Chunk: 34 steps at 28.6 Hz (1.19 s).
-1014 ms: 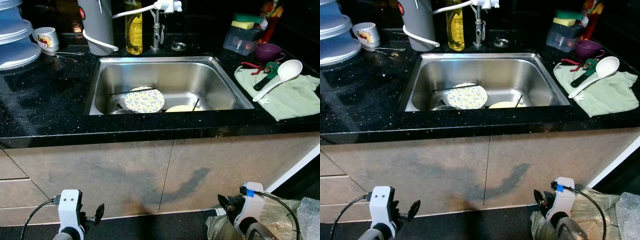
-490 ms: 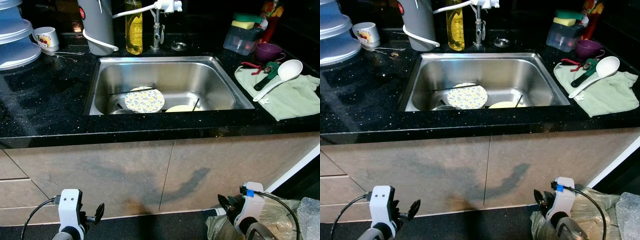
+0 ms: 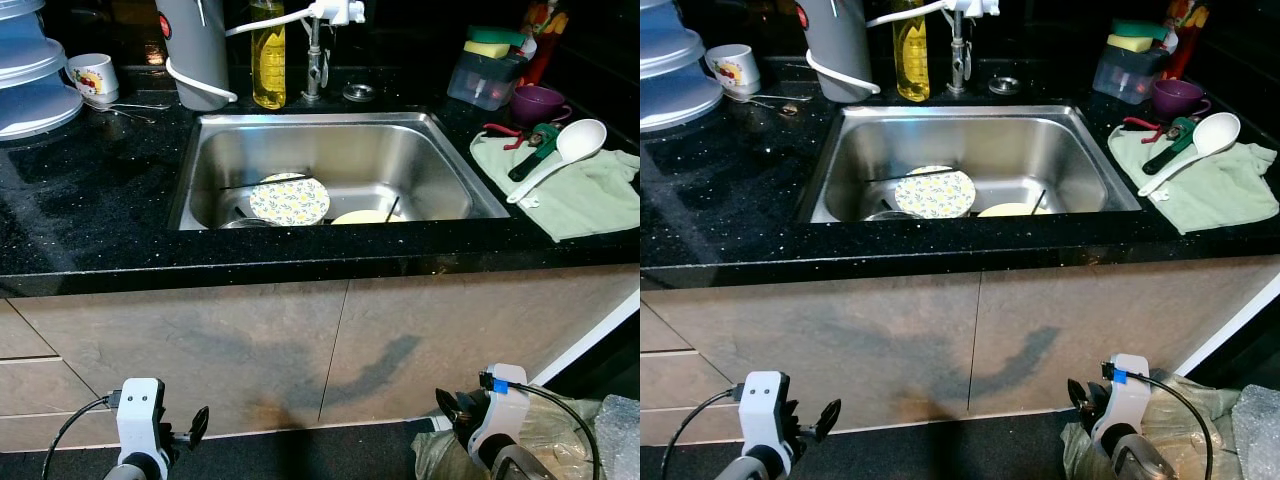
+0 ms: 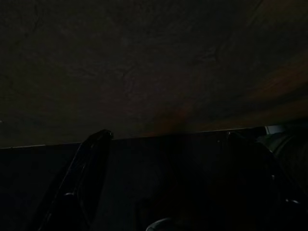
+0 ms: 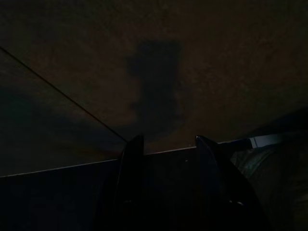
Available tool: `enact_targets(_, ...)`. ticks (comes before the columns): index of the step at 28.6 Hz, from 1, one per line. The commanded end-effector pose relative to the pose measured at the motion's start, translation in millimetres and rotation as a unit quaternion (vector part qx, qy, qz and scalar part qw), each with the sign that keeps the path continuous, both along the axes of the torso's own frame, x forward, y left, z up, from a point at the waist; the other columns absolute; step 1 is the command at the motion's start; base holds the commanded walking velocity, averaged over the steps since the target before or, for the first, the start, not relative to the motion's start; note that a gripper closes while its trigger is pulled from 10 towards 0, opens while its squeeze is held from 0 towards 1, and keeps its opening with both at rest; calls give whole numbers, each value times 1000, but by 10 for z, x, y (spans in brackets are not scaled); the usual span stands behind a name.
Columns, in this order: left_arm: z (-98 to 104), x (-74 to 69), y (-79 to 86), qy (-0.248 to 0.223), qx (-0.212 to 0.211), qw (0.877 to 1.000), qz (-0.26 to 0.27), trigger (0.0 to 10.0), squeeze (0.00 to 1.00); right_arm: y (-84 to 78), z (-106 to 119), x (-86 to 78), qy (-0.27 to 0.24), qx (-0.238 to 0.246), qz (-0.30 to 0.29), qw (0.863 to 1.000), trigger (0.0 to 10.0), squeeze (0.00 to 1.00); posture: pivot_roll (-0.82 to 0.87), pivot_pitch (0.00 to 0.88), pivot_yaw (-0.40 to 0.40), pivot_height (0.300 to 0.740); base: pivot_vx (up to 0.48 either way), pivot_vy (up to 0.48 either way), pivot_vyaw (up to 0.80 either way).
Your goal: Kitchen organization
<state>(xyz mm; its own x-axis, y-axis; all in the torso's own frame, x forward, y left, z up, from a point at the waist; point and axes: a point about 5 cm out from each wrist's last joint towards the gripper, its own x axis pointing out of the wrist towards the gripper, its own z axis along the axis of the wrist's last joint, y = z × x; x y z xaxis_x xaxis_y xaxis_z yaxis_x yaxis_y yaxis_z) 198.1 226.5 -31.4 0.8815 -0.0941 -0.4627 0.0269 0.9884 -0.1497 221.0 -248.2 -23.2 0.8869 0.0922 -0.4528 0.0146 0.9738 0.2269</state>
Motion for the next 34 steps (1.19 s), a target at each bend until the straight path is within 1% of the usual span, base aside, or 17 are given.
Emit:
enact_targets(1, 0, -3, 4, 3, 4, 1000, -6, 10000, 0, -19, 11, 6, 1, -4, 0, 1000, 10000, 0, 28, 72, -42, 740, 0, 0, 0)
enact_targets(34, -26, -5, 7, 8, 7, 1000, -13, 10000, 0, -14, 11, 10, 1, -4, -1, 1000, 10000, 0, 27, 69, -40, 740, 0, 283, 0)
